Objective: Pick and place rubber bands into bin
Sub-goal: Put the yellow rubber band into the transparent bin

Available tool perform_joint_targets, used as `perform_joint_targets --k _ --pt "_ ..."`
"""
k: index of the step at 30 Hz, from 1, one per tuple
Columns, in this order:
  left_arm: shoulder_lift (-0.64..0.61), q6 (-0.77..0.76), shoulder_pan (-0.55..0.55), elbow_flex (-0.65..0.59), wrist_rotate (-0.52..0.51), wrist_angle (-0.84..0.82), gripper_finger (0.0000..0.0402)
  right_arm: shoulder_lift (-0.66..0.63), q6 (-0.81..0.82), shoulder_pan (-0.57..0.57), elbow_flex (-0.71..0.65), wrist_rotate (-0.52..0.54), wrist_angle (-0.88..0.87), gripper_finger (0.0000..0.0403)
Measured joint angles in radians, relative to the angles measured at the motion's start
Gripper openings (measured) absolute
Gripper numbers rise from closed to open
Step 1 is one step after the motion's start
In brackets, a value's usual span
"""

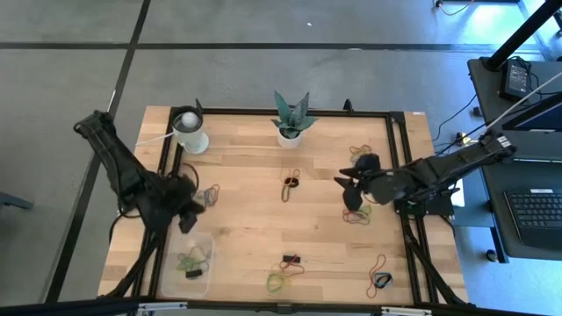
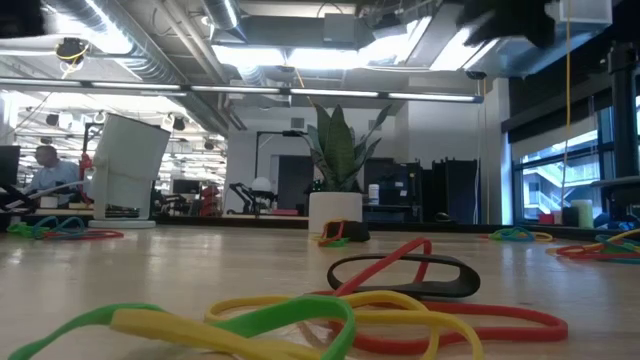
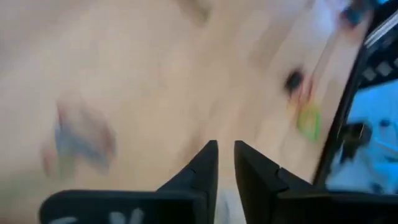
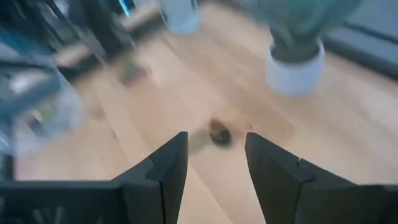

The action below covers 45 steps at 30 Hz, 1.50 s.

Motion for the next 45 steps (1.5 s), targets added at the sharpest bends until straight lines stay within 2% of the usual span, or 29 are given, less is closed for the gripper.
perform_joint_targets --k 2,5,11,14,17,21,26,34,39,45 --pt "-0.022 0.172 0.058 0.008 -0.042 0.037 0.0032 0.029 0.034 -0.009 0.000 -0.044 -0.071 0.0165" --pt "-0.025 0.386 0.179 0.013 -0.038 0.097 0.0009 0.073 0.079 -0.031 0.000 -0.167 -0.189 0.0165" --pt "0.040 0.673 0.440 0.013 0.092 0.270 0.0003 0.149 0.190 -0.109 -0.001 -0.448 -0.496 0.0165" --pt "0.094 0.774 0.553 0.013 0.163 0.369 0.0003 0.181 0.127 -0.144 -0.001 -0.528 -0.598 0.0165" --pt "0.153 0.840 0.644 0.013 0.212 0.467 0.0003 0.193 0.003 -0.166 -0.028 -0.597 -0.597 0.0165" --pt "0.229 0.900 0.727 0.013 0.308 0.621 0.0003 0.191 -0.124 -0.174 -0.124 -0.706 -0.501 0.0161" --pt "0.303 0.943 0.778 0.013 0.426 0.749 0.0003 0.191 -0.219 -0.174 -0.229 -0.710 -0.335 0.0135" --pt "0.358 0.857 0.801 0.013 0.425 0.830 0.0003 0.191 -0.227 -0.174 -0.297 -0.786 -0.287 0.0111" --pt "0.362 0.815 0.800 0.013 0.421 0.844 0.0003 0.191 -0.151 -0.174 -0.350 -0.788 -0.224 0.0119" --pt "0.362 0.814 0.801 0.013 0.390 0.870 0.0003 0.191 -0.065 -0.172 -0.374 -0.839 -0.128 0.0142"
